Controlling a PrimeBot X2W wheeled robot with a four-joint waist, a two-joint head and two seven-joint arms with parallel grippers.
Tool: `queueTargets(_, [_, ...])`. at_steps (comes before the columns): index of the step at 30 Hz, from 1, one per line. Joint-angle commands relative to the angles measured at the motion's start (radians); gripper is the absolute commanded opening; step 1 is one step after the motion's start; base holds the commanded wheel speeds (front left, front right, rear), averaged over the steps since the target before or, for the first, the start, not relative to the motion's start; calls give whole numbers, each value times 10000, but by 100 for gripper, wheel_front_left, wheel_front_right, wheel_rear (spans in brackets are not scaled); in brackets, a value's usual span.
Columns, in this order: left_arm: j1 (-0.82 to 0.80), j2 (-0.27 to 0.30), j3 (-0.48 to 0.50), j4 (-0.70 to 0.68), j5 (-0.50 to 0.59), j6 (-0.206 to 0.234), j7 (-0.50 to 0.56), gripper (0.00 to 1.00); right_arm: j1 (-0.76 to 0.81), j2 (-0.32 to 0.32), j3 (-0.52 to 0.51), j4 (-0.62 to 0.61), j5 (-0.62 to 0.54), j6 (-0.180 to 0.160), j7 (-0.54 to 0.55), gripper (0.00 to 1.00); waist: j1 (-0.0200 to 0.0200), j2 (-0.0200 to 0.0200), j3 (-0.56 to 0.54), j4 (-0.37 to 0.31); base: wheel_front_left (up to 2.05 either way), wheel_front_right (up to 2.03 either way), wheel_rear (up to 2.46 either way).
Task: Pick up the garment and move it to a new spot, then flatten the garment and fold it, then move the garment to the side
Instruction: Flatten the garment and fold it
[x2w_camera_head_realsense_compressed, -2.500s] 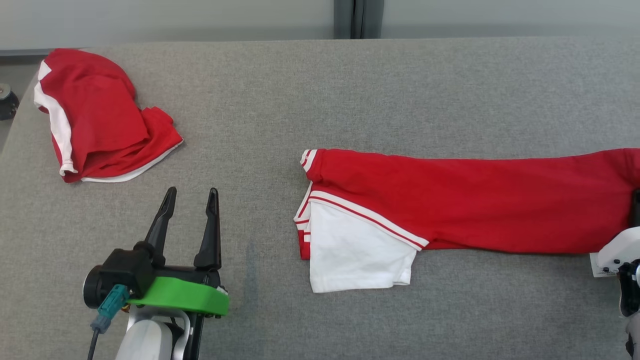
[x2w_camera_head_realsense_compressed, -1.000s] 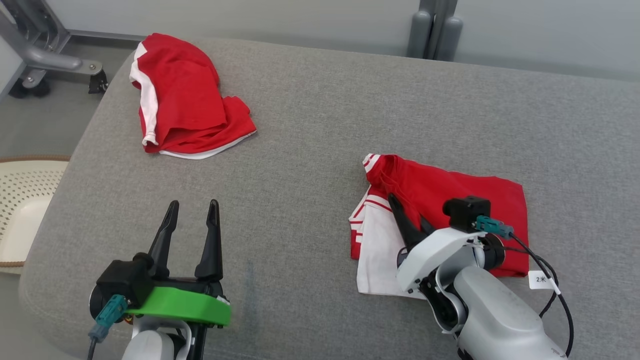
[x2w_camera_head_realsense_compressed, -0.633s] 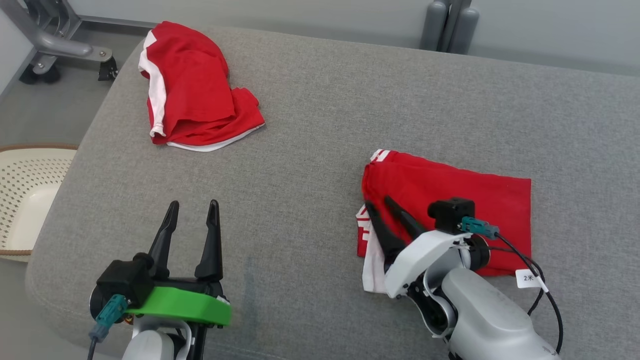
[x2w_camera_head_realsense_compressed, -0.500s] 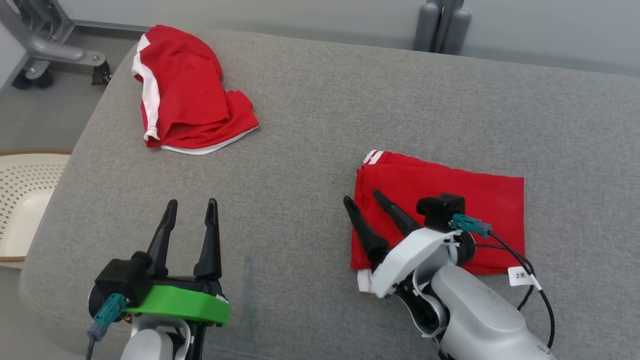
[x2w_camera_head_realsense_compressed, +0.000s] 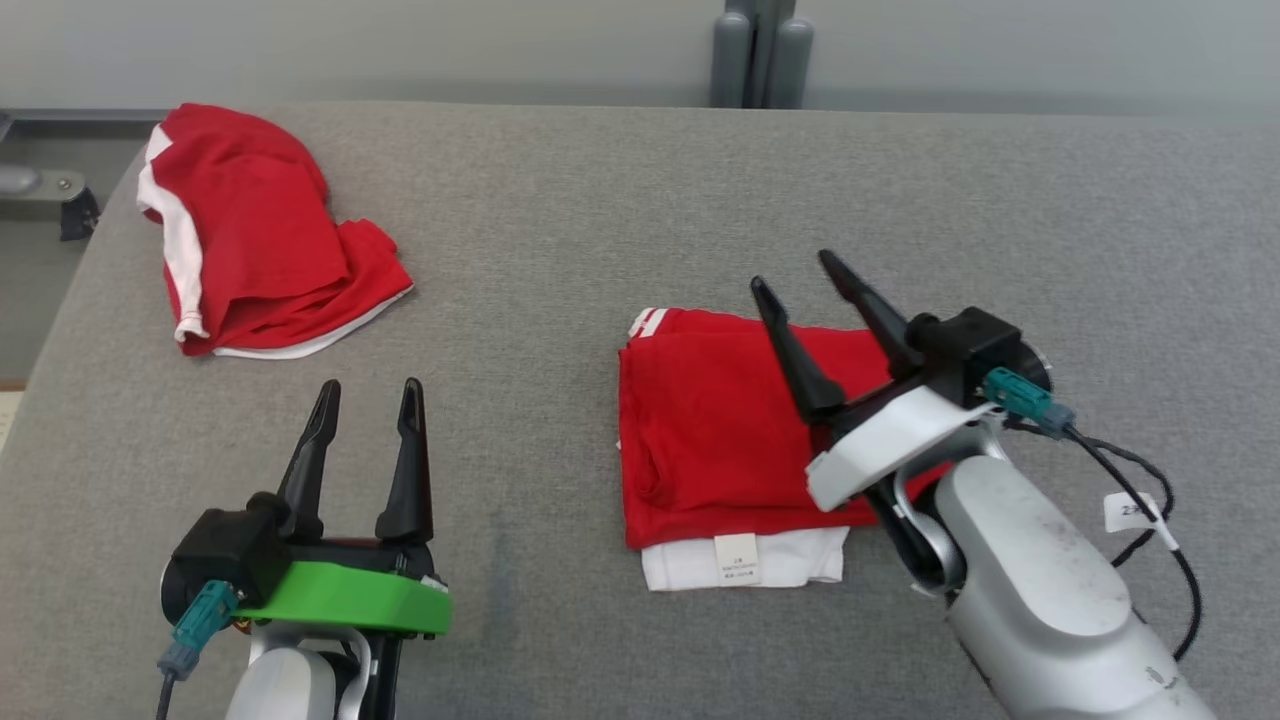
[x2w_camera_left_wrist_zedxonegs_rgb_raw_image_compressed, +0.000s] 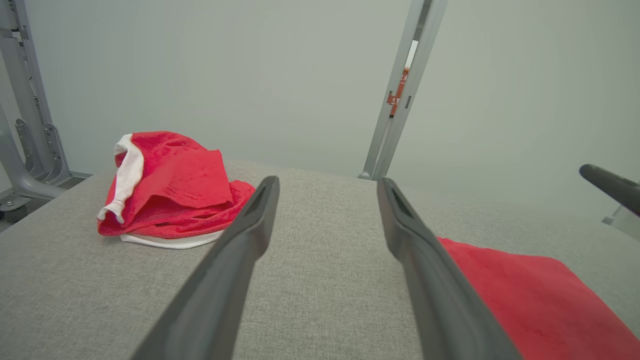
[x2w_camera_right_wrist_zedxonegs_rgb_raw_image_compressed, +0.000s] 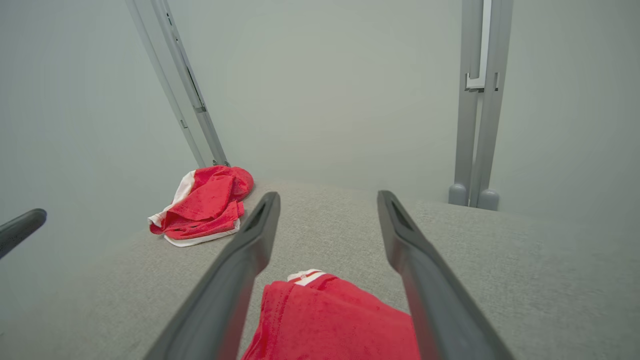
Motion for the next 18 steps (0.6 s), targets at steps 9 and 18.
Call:
queueTargets(9, [-184, 17, 303, -236, 233, -16, -1, 100, 1297, -625, -1802, -1831, -2630, 0, -29, 100, 0, 0, -99, -1162, 0, 0, 0])
queueTargets(18, [149, 19, 411, -256, 595, 59, -1, 100, 2442, -146, -3145, -2936, -3333, 0, -29, 100, 0, 0, -87, -1473, 0, 0, 0])
